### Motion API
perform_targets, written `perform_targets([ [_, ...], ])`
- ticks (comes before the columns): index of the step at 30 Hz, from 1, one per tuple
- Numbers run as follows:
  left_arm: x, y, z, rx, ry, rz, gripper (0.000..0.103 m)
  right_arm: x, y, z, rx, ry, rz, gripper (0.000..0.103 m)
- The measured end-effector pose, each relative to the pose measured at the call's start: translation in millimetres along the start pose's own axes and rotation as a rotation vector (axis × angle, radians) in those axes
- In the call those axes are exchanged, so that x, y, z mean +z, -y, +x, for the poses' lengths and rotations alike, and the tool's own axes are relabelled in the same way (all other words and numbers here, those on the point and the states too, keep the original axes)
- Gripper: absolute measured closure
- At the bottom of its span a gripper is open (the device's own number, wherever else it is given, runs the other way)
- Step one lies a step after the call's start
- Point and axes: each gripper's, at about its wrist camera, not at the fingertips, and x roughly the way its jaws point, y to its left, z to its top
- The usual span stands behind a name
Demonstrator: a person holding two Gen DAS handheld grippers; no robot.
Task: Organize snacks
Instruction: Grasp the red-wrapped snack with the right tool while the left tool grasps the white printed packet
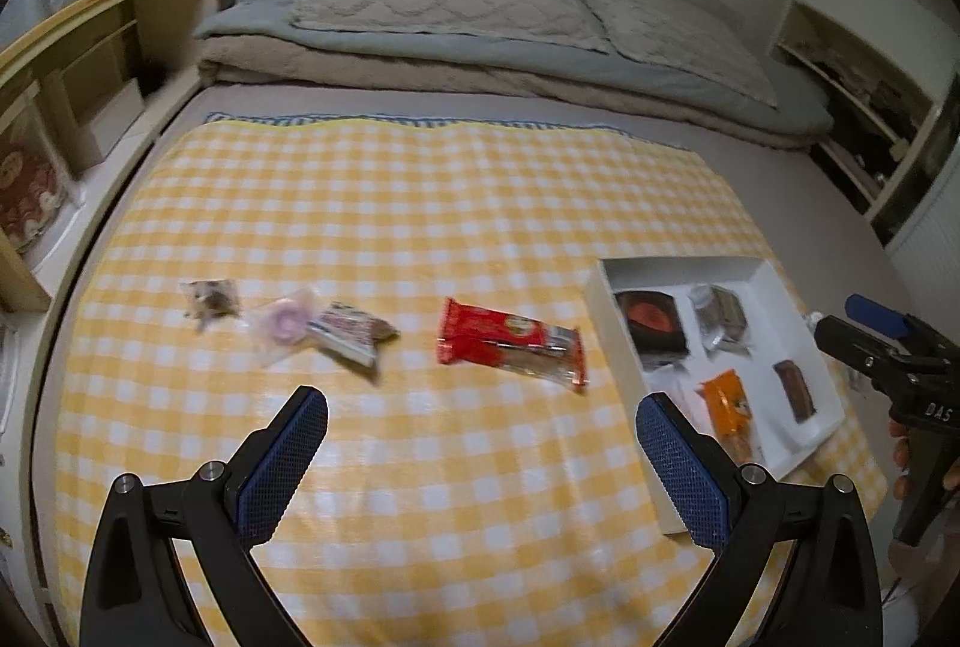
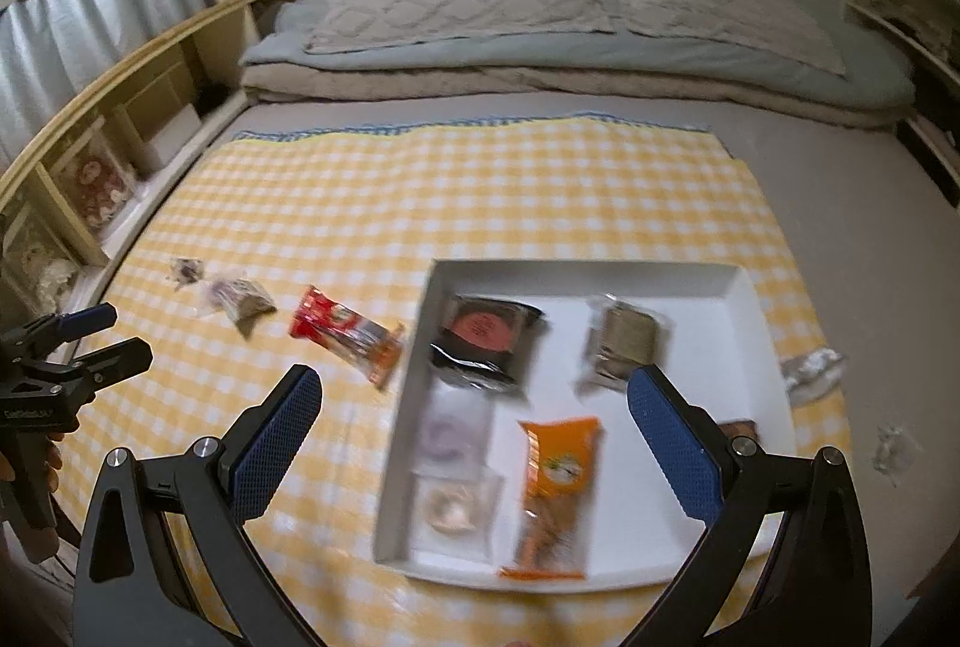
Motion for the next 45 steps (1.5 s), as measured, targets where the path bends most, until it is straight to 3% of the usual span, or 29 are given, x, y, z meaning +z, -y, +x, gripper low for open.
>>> perform_targets([
  [12, 15, -54, -20, 0.051, 0.039, -0.060, 0.000, 30, -59, 37, 0.143, 0.045, -0.047, 0.000],
  [16, 23, -73, -5, 0.027, 0.020, -0.142, 0.002, 41, -70, 58, 0.178, 0.007, -0.035, 0.000],
  [17, 26, -76, 0, 0.016, 0.009, -0.167, 0.005, 44, -73, 66, 0.183, -0.011, -0.031, 0.002],
  [21, 42, -89, 29, -0.035, -0.047, -0.240, 0.019, 52, -83, 102, 0.158, -0.099, -0.039, 0.037],
  [22, 45, -91, 34, -0.036, -0.049, -0.235, 0.021, 52, -85, 112, 0.150, -0.126, -0.045, 0.041],
  [24, 57, -91, 48, -0.030, -0.038, -0.198, 0.025, 52, -90, 133, 0.126, -0.172, -0.068, 0.058],
  [27, 70, -91, 75, -0.002, -0.024, -0.153, 0.031, 51, -97, 162, 0.084, -0.220, -0.105, 0.073],
  [36, 77, -85, 164, 0.074, -0.120, -0.031, 0.033, 50, -109, 221, 0.012, -0.287, -0.166, 0.083],
  [43, 77, -90, 212, 0.046, -0.170, -0.018, 0.033, 33, -102, 253, -0.065, -0.390, -0.248, 0.085],
  [45, 76, -96, 218, 0.030, -0.185, -0.024, 0.041, 29, -99, 253, -0.062, -0.414, -0.263, 0.085],
])
